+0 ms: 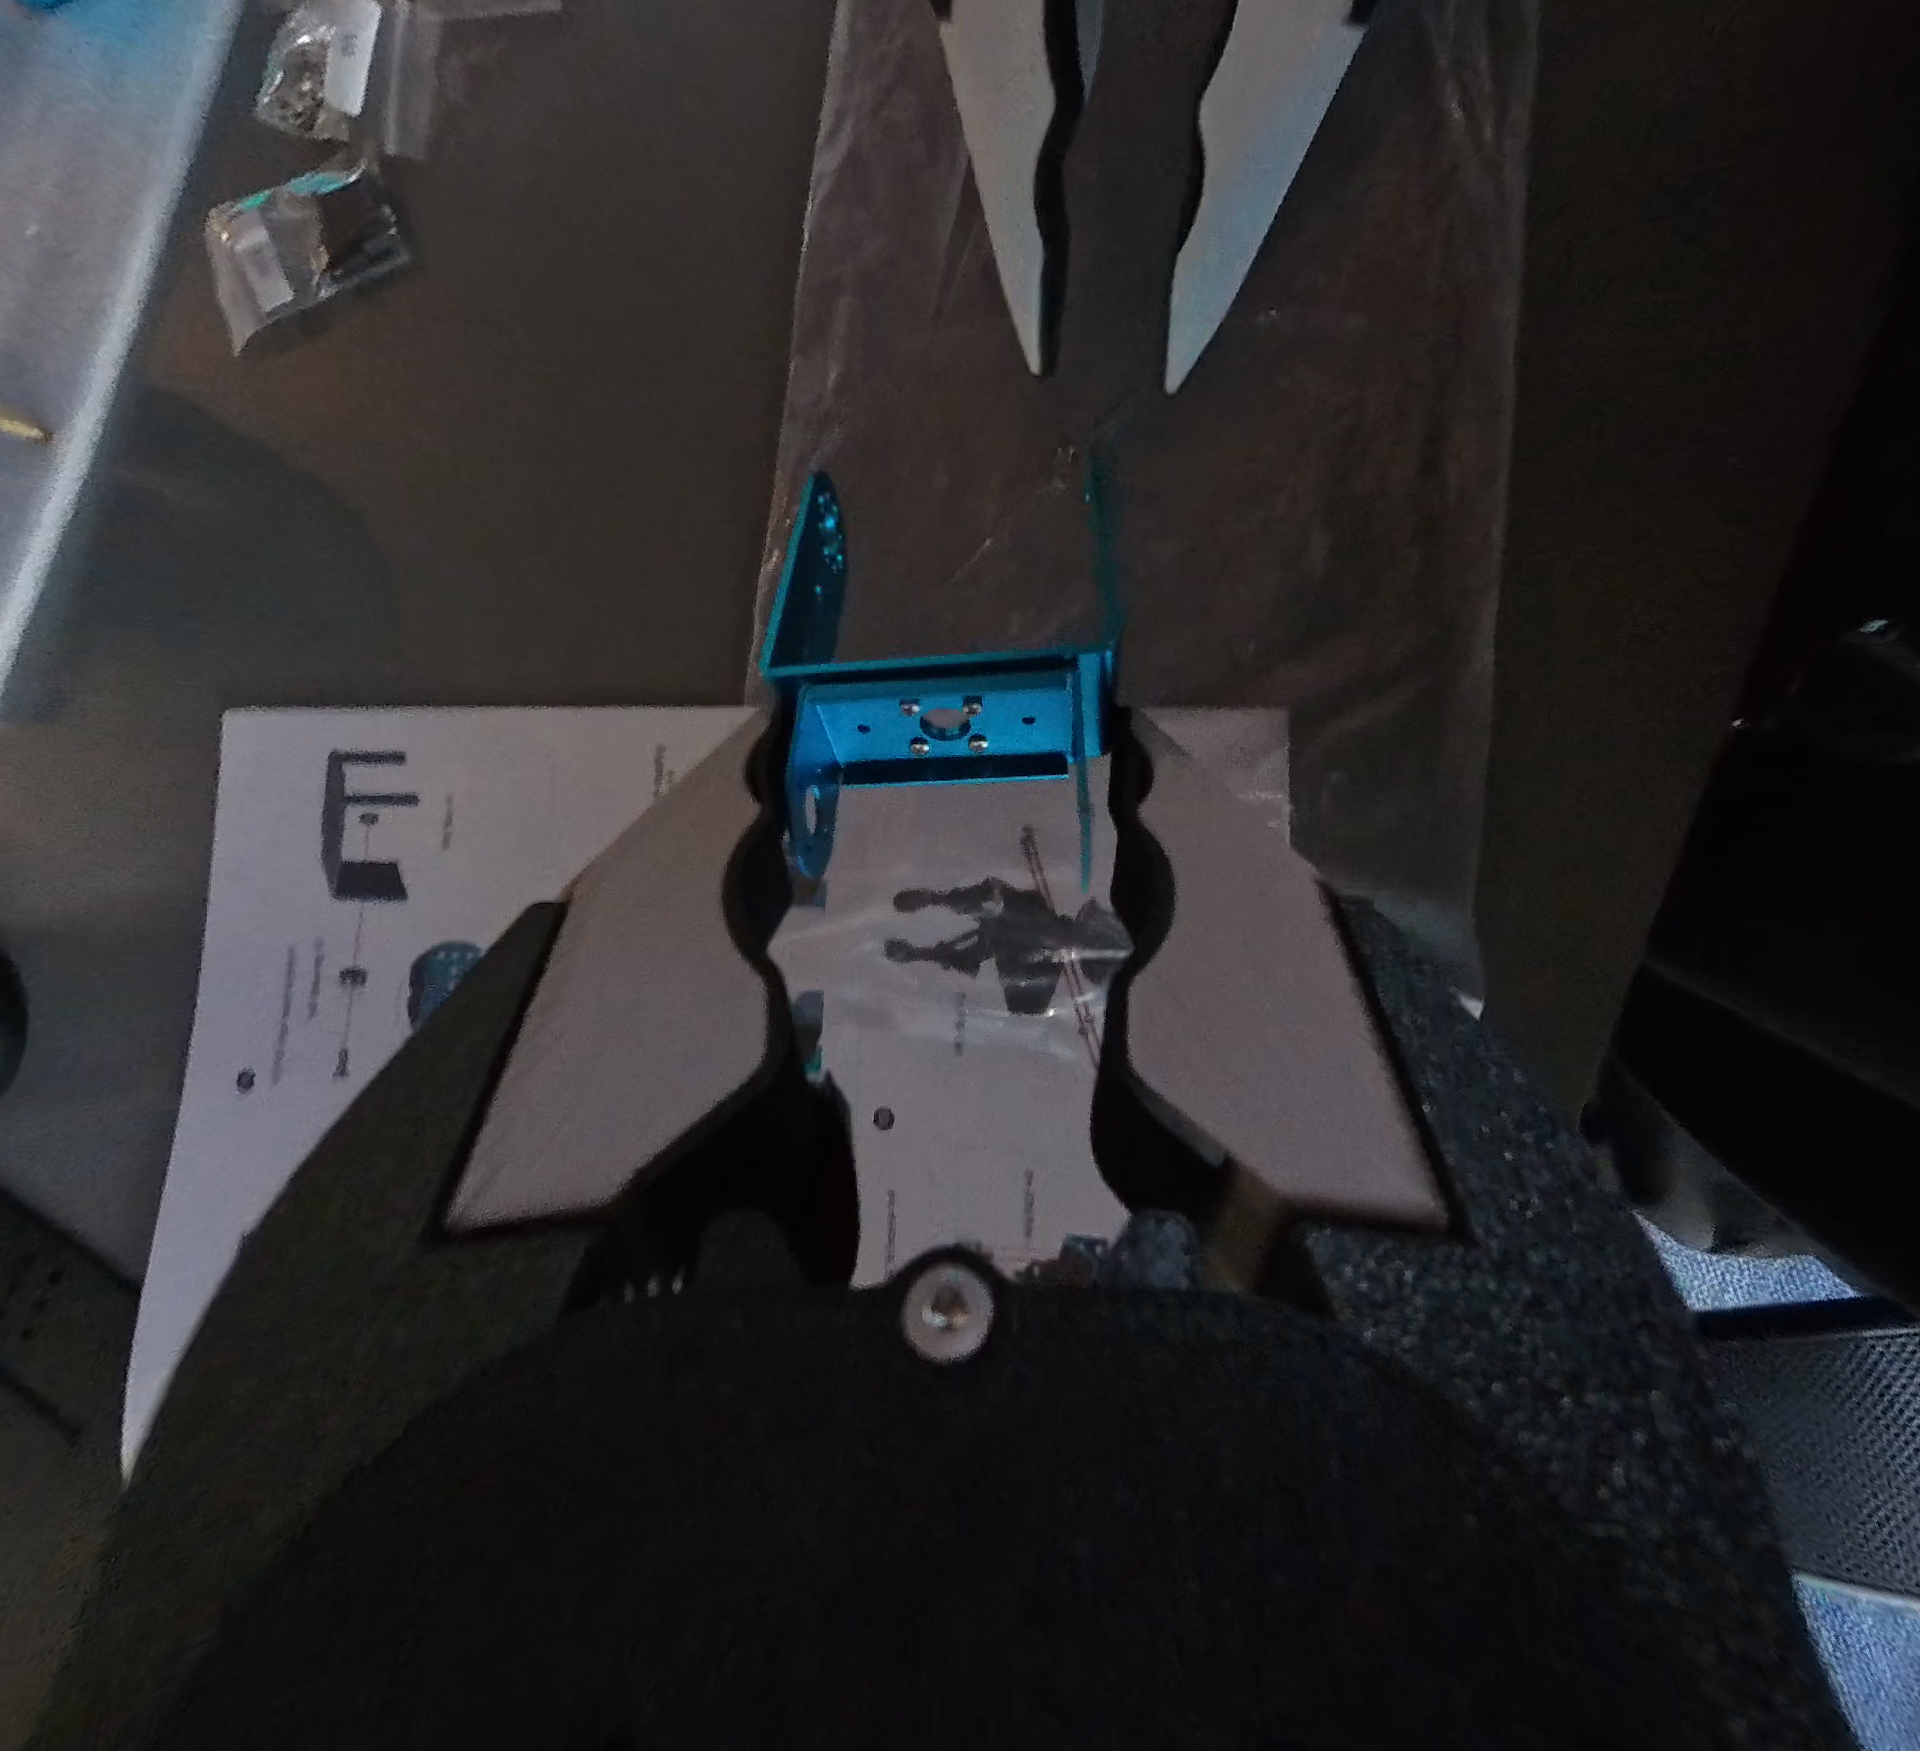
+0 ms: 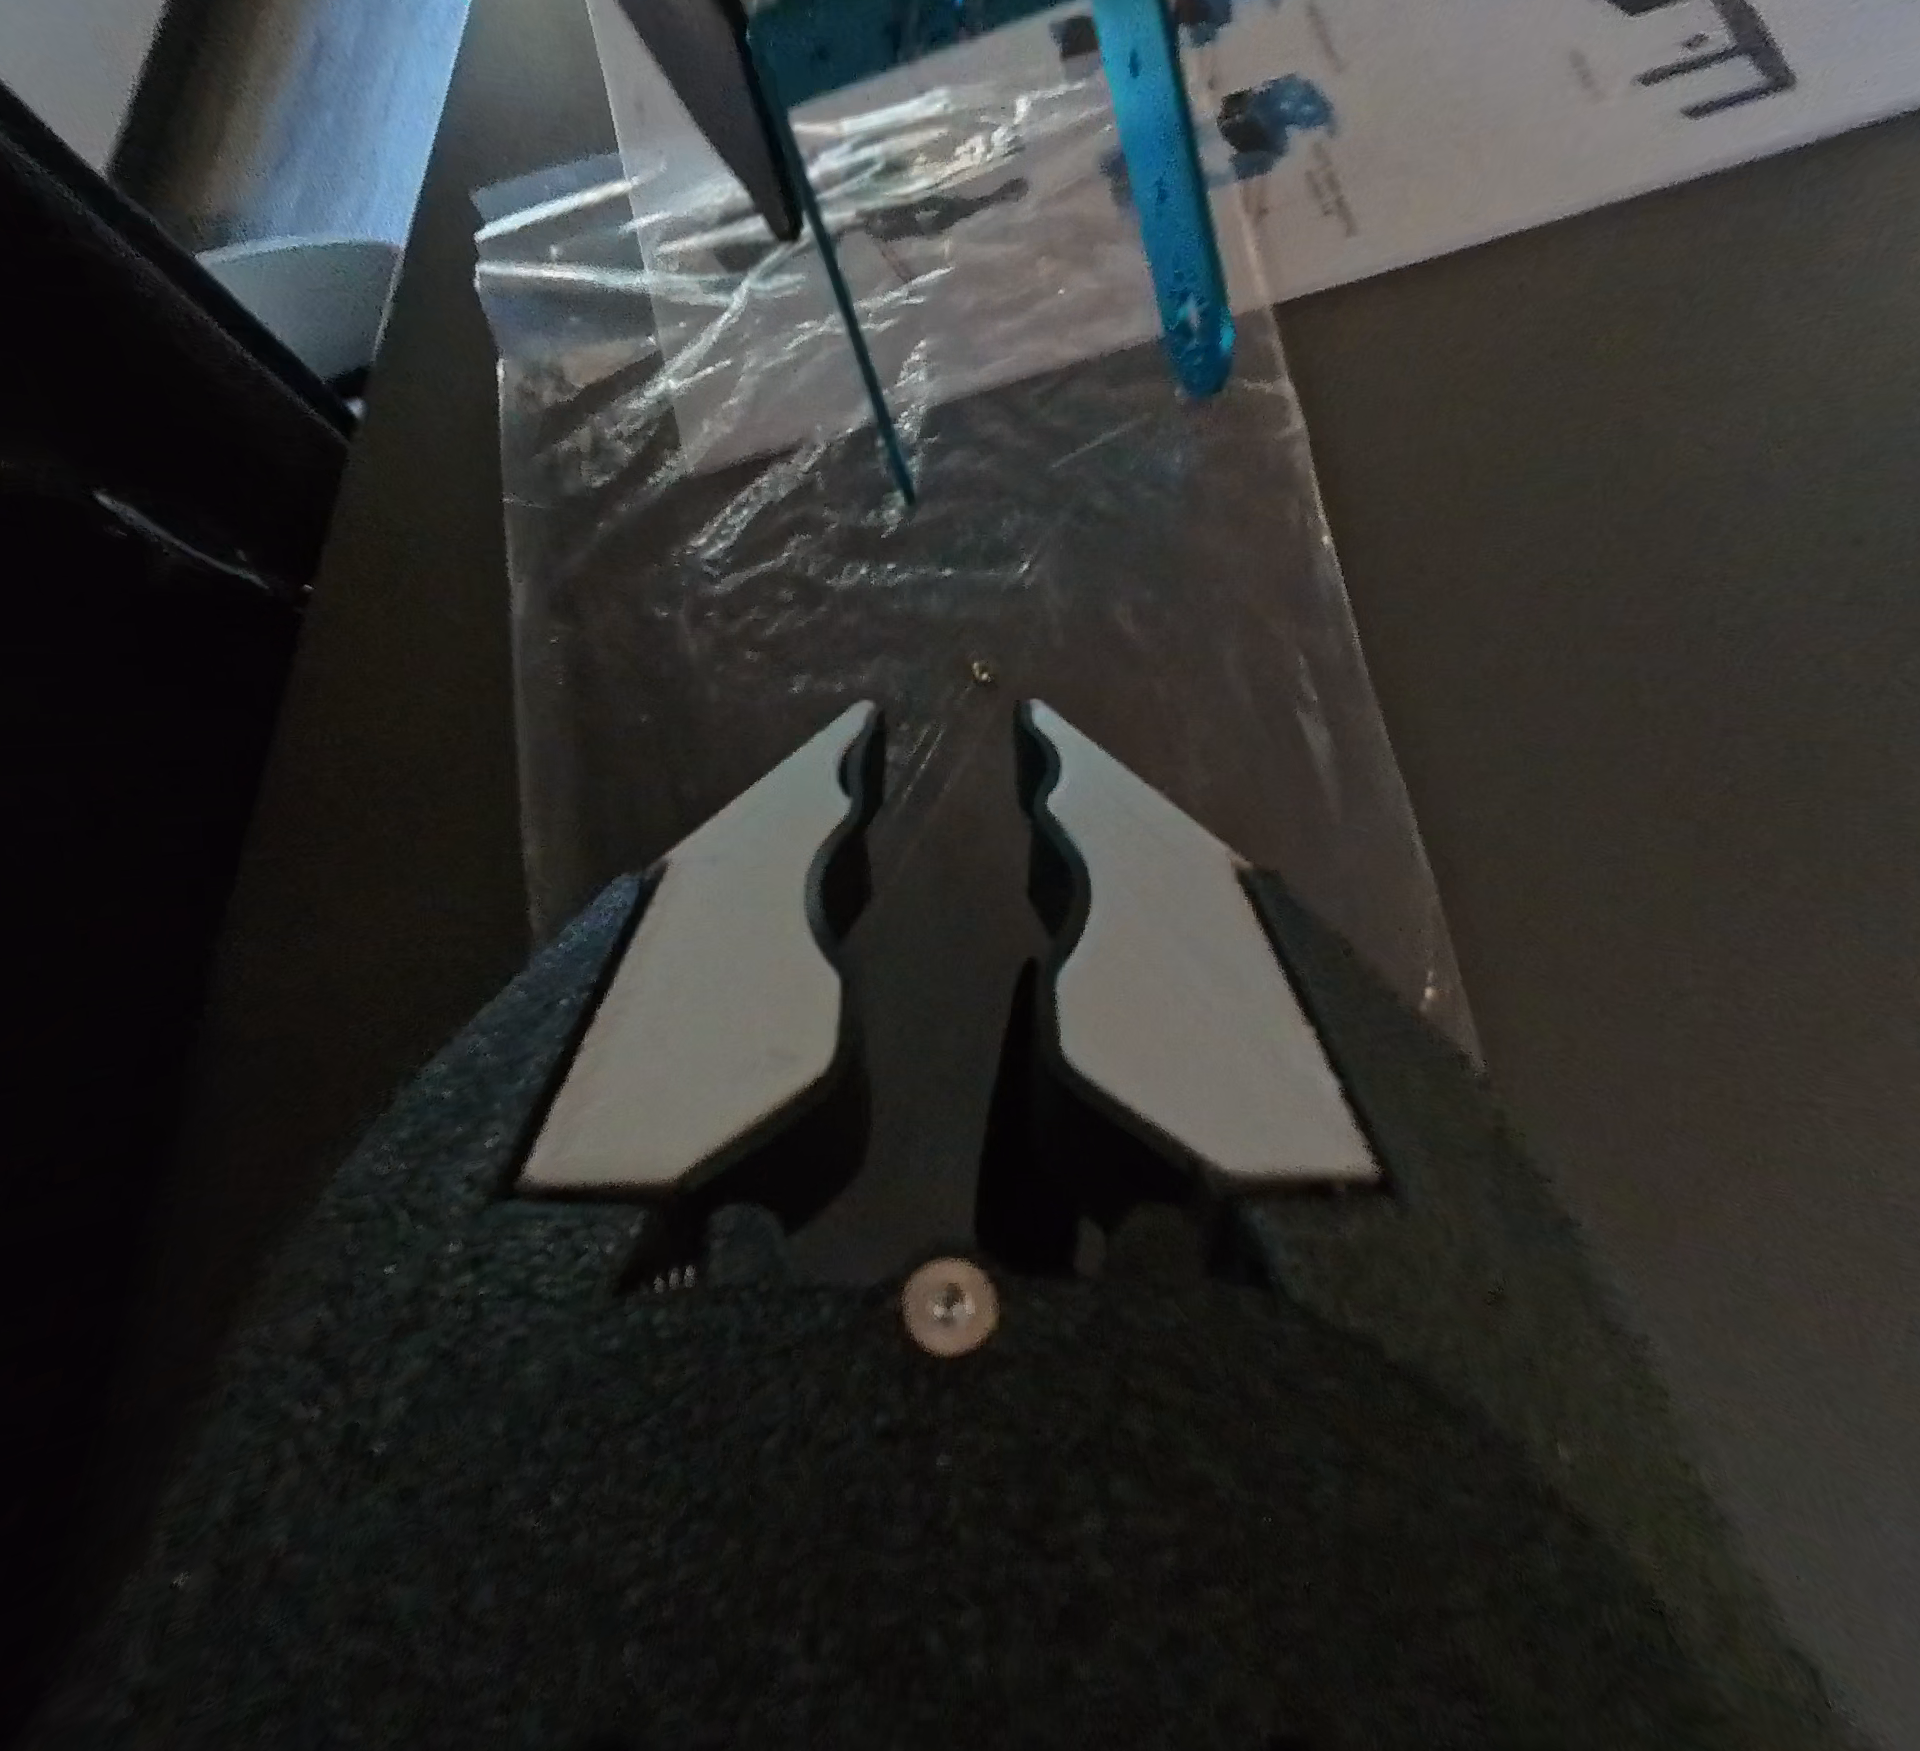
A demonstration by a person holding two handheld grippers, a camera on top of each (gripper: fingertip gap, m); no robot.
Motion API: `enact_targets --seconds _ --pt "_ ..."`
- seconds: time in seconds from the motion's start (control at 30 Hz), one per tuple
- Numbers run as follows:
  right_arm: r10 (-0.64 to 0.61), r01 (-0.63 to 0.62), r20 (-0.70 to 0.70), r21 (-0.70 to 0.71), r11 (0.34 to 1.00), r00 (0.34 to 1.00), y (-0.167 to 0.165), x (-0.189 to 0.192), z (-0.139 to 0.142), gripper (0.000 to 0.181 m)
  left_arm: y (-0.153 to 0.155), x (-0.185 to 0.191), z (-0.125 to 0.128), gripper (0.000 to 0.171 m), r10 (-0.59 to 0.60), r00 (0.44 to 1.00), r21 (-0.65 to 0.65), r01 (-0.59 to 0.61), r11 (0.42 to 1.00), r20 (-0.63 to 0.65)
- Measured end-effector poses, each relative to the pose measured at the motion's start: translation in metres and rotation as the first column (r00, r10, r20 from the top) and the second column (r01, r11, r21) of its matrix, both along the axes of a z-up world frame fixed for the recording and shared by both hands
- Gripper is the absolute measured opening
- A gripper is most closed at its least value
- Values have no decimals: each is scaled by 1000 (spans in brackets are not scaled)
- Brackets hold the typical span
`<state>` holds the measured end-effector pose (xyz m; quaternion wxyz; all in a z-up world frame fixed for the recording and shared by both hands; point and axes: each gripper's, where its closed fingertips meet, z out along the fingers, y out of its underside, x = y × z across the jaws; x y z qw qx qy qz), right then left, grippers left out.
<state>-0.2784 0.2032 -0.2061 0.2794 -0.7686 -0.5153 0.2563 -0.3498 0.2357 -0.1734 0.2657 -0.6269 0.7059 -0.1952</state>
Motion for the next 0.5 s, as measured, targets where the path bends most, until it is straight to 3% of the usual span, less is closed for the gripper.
enact_targets --seconds 0.27,0.5 --pt "101 -102 71 4 995 992 7 -12 -8 17 1 -25 1 61 61 998 -6 -61 998 17" --pt "81 -84 69 31 996 994 8 -13 -9 10 -6 -25 5 61 49 997 -45 -47 998 58"
